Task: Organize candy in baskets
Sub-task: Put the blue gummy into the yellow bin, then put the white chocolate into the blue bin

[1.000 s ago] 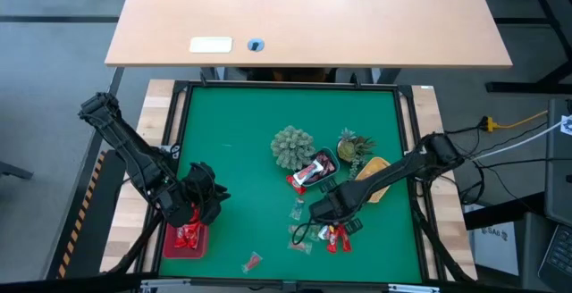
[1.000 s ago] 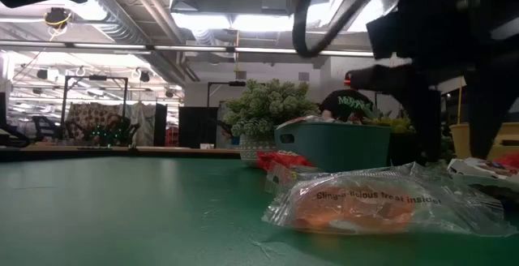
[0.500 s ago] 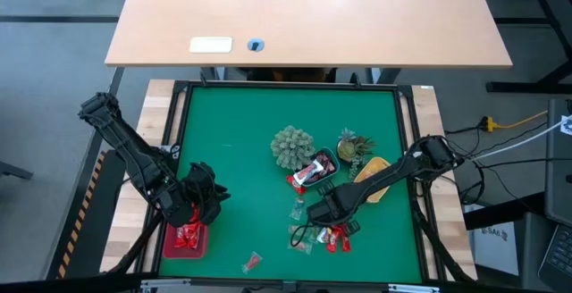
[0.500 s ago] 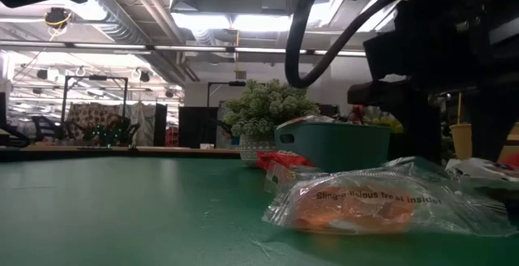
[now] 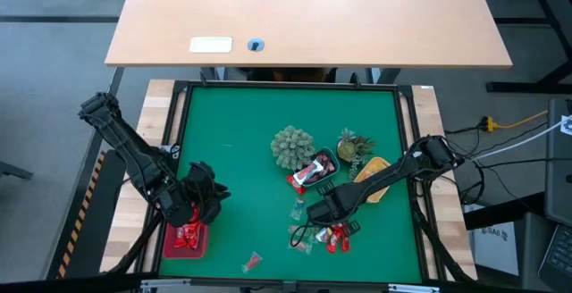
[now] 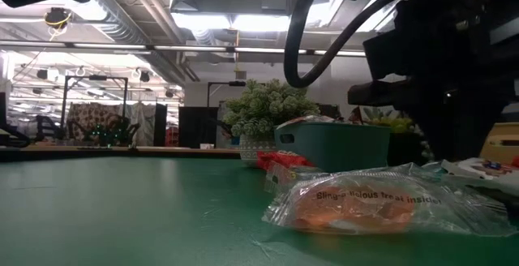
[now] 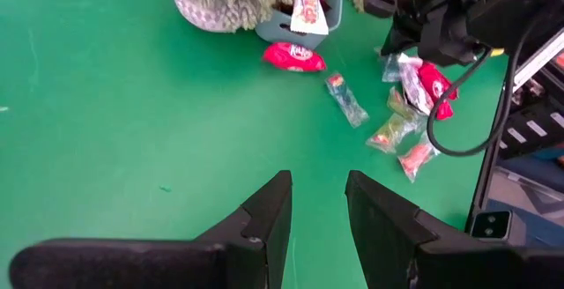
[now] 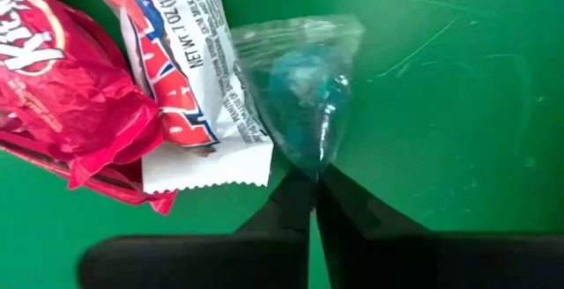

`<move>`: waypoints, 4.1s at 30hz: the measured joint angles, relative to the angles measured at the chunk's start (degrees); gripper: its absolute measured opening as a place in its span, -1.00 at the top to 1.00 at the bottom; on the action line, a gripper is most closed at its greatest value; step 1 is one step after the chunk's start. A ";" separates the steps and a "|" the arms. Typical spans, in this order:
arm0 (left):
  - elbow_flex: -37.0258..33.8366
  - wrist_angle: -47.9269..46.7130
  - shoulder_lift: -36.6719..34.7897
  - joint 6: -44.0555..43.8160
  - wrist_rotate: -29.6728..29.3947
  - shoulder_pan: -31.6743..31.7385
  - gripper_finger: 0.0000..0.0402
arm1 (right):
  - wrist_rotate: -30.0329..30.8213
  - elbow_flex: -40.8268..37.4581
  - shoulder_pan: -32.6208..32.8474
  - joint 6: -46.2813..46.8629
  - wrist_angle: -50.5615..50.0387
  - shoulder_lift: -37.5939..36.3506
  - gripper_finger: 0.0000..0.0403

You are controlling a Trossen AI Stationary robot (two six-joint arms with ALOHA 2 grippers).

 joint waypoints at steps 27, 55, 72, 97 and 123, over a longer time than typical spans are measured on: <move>0.02 21.96 11.55 37.27 -4.90 3.70 0.47 | 0.32 20.79 0.04 10.29 -37.10 -2.46 0.99; 0.02 22.51 12.72 37.09 -4.62 5.01 0.47 | 3.02 -9.24 0.00 19.77 -36.29 -18.62 0.98; 0.02 22.47 12.70 37.00 -4.57 5.01 0.47 | 5.00 -9.27 0.00 21.53 -36.24 -18.59 0.21; 0.02 25.13 12.70 36.97 -4.58 5.01 0.47 | -8.09 8.28 1.56 20.47 -4.14 -18.42 0.14; 0.02 30.12 12.70 33.94 -4.57 5.01 0.47 | 7.35 8.24 9.38 8.79 1.72 -0.51 0.14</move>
